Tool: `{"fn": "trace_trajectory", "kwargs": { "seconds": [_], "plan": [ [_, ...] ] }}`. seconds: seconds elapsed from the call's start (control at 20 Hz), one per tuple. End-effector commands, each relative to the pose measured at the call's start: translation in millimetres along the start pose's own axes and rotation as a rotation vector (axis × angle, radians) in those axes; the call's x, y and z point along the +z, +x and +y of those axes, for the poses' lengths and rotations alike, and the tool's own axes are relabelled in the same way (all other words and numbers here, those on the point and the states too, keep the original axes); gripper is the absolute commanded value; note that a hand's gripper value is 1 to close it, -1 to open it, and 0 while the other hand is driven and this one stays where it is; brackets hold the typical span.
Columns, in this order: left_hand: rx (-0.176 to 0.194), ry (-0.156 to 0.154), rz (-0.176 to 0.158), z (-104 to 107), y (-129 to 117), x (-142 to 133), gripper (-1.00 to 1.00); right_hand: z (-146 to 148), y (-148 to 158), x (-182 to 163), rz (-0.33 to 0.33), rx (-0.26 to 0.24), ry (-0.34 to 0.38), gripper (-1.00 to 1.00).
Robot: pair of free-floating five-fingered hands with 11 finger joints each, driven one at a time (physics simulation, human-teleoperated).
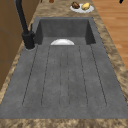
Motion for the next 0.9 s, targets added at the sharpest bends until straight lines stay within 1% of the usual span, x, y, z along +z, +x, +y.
{"fn": "trace_trajectory", "kwargs": {
  "seconds": [0.0,0.15,0.45,0.75,0.85],
  "plan": [
    [0.0,0.0,0.0,0.0,0.0,0.0,0.0,5.8,25.8,-28.1,0.009,0.02,-0.048,-1.0],
    [0.0,0.0,0.0,0.0,0.0,0.0,0.0,2.2,41.0,-39.9,0.007,0.034,-0.138,-1.0],
    [-0.001,0.001,0.001,0.0,-0.1,0.0,0.0,-5.5,58.9,-60.1,0.001,-0.007,-0.279,-1.0],
    [-0.001,0.001,0.001,0.0,-0.1,0.0,0.0,-13.2,65.6,-85.3,-0.015,-0.016,-0.434,-1.0],
    [-0.001,0.001,0.001,0.0,-0.1,0.0,0.0,-16.1,67.5,-99.4,-0.017,-0.017,-0.465,-1.0]
  ]
}}
